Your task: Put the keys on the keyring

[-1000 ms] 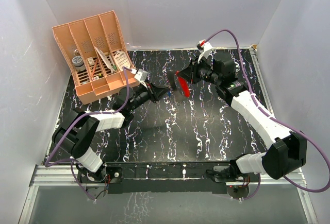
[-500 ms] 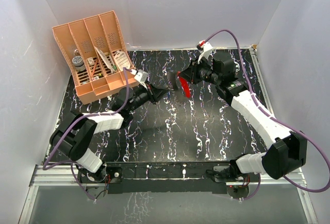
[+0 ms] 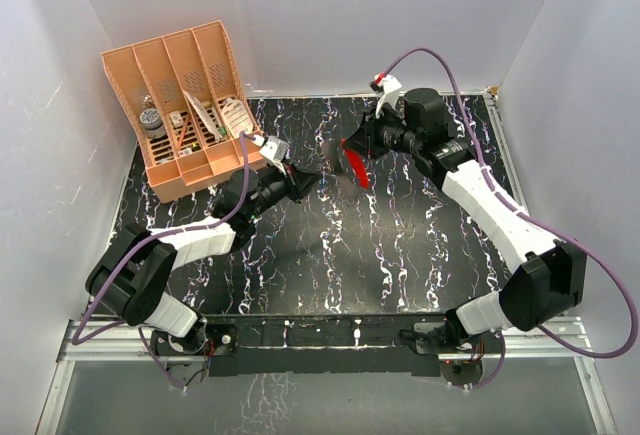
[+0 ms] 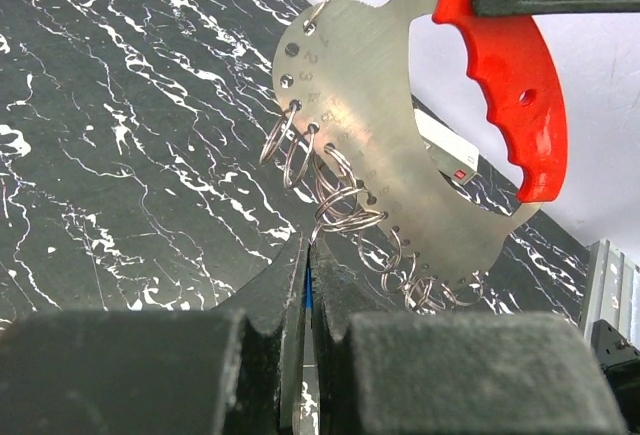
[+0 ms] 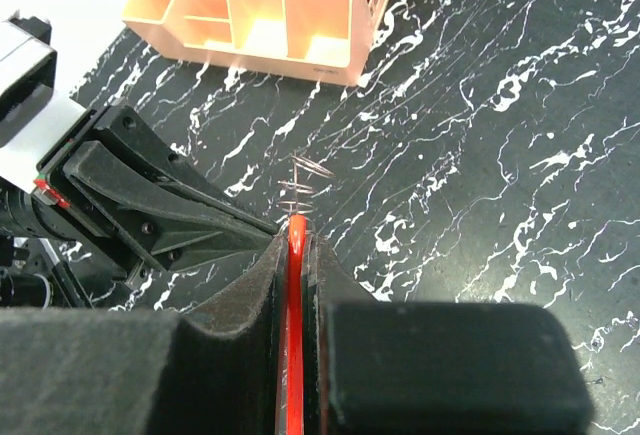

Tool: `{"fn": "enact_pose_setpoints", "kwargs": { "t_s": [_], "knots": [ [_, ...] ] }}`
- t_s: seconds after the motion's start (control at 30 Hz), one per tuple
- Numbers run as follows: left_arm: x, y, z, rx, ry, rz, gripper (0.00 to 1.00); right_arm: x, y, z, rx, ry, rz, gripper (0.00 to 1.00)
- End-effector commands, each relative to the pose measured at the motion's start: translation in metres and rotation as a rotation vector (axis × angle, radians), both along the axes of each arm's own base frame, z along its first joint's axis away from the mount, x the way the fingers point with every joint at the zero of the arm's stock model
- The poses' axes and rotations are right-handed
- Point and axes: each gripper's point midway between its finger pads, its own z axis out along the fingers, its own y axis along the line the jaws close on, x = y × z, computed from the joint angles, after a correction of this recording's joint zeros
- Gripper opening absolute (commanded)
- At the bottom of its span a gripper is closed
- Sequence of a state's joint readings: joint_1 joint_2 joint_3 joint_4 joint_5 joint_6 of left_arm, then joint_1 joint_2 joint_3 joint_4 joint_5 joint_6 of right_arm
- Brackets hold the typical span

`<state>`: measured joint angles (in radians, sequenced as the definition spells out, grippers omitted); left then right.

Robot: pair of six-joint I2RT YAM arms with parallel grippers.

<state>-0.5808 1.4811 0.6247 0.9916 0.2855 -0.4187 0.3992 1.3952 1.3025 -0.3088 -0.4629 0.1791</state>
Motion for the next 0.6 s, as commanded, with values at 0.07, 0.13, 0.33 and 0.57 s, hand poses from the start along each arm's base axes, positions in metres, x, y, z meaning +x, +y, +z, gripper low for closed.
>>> {"fn": "enact_pose_setpoints", "kwargs": {
  "t_s": [0.07,0.13,0.33,0.57],
  "knots": [
    [0.008,0.000,0.015,0.010,-0.056,0.022,0.00,0.000,0.007,0.016,-0.040,-0.033,0.072,0.00],
    [0.009,0.000,0.015,0.013,-0.058,0.024,0.00,-0.002,0.009,0.011,-0.056,-0.017,0.090,0.00],
    [0.011,-0.004,0.016,0.023,-0.061,0.010,0.00,-0.007,0.018,-0.006,-0.108,0.022,0.135,0.00],
    [0.008,-0.011,0.015,0.021,-0.052,-0.013,0.00,-0.007,0.026,-0.012,-0.147,0.032,0.146,0.00]
  ]
}}
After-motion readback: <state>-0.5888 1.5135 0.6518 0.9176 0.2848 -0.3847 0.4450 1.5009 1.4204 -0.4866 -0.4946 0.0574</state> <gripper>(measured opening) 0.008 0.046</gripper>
